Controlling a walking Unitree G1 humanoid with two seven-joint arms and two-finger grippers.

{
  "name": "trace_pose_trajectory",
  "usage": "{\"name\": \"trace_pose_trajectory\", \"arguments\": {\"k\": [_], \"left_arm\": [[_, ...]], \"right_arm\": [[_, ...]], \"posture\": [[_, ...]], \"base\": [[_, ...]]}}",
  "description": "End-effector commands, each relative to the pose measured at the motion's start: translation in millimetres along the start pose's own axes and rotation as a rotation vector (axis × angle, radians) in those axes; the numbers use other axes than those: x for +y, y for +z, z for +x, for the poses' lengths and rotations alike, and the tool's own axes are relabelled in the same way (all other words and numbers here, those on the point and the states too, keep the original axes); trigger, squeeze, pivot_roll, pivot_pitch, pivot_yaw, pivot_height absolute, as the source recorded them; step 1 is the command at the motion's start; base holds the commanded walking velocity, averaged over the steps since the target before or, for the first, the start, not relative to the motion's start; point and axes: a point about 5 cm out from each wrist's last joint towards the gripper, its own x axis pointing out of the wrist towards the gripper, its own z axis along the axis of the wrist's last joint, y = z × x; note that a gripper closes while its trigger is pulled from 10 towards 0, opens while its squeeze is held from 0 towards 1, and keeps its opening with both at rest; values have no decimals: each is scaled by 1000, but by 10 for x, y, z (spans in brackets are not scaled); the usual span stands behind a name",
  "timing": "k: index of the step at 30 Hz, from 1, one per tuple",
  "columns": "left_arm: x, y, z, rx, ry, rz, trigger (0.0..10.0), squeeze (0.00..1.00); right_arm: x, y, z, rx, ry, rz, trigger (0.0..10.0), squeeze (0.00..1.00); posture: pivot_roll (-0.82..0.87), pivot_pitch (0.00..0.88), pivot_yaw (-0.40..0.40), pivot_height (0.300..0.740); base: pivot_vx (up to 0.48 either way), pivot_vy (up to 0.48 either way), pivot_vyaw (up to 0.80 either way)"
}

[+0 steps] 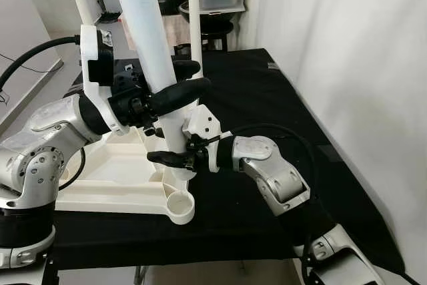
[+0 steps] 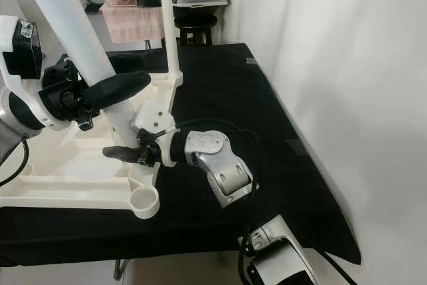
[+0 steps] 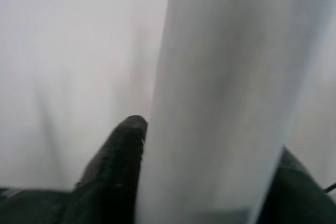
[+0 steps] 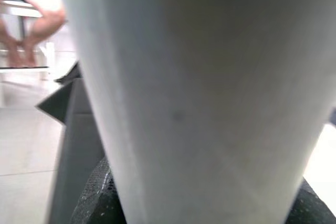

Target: Building children table

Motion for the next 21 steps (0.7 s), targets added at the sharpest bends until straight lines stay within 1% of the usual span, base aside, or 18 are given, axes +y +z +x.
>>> {"name": "trace_pose_trajectory", "arguments": {"k": [1,2,3,4,5,7,8,10,12,13,14,15,16,17,18,19,20,21], "left_arm": [[-60,-57,54,-13,-27,-57,10000,1000],[-60,-57,54,-13,-27,-57,10000,1000],[-6,-21,-32,-35,37,-58,10000,1000],[25,5,-92,-49,79,-57,10000,1000],[48,25,-190,-47,130,-47,10000,1000],[48,49,-331,-35,189,-35,10000,1000],[48,49,-331,-35,189,-35,10000,1000],[39,65,-538,-16,283,-20,10000,1000],[24,70,-697,2,367,-9,10000,1000],[19,68,-745,8,394,-6,10000,1000],[19,68,-745,8,394,-6,10000,1000],[19,39,-820,16,450,-9,10000,1000],[5,-43,-923,33,522,-26,10000,1000],[-8,-100,-990,45,568,-39,10000,1000],[-27,-191,-1064,83,631,-49,10000,1000],[-27,-191,-1064,83,631,-49,10000,1000],[-42,-244,-1103,109,667,-54,10000,1000],[-112,-435,-1144,177,703,-82,10000,796]], "right_arm": [[-134,60,-24,-9,-70,11,0,0],[-134,60,-24,-9,-70,11,0,0],[-221,53,-88,-10,-120,25,0,0],[-279,51,-131,-13,-154,35,0,0],[-361,55,-196,-26,-205,51,0,0],[-450,67,-288,-46,-258,77,0,0],[-450,67,-288,-46,-258,77,0,0],[-519,79,-407,-81,-296,104,0,0],[-557,98,-491,-121,-328,115,0,0],[-566,108,-515,-136,-339,113,0,0],[-566,108,-515,-136,-339,113,0,0],[-580,132,-548,-168,-373,111,4235,0],[-566,137,-556,-165,-370,100,10000,0],[-554,137,-556,-159,-364,92,10000,0],[-504,145,-552,-180,-308,125,10000,0],[-504,145,-552,-180,-308,125,10000,0],[-469,150,-547,-194,-262,150,10000,0],[-346,179,-546,-224,-156,146,10000,0]], "posture": [[-64,0,3,740],[-64,0,3,740],[-62,0,3,740],[-61,0,3,740],[-60,0,2,740],[-54,0,-3,740],[-54,0,-3,740],[-50,0,-6,740],[-42,3,-13,740],[-42,3,-13,740],[-42,3,-13,740],[-31,12,-19,740],[-25,22,-21,740],[-25,22,-21,740],[-24,32,-21,740],[-24,32,-21,740],[-24,32,-21,740],[-21,42,-22,740]], "base": [[0,0,0],[0,0,0],[0,0,0],[0,0,0],[0,0,0],[0,0,0],[0,0,0],[0,0,0],[0,0,0],[0,0,0],[0,0,0],[0,0,0],[0,0,0],[0,0,0],[0,0,0],[0,0,0],[0,0,800],[0,0,800]]}}
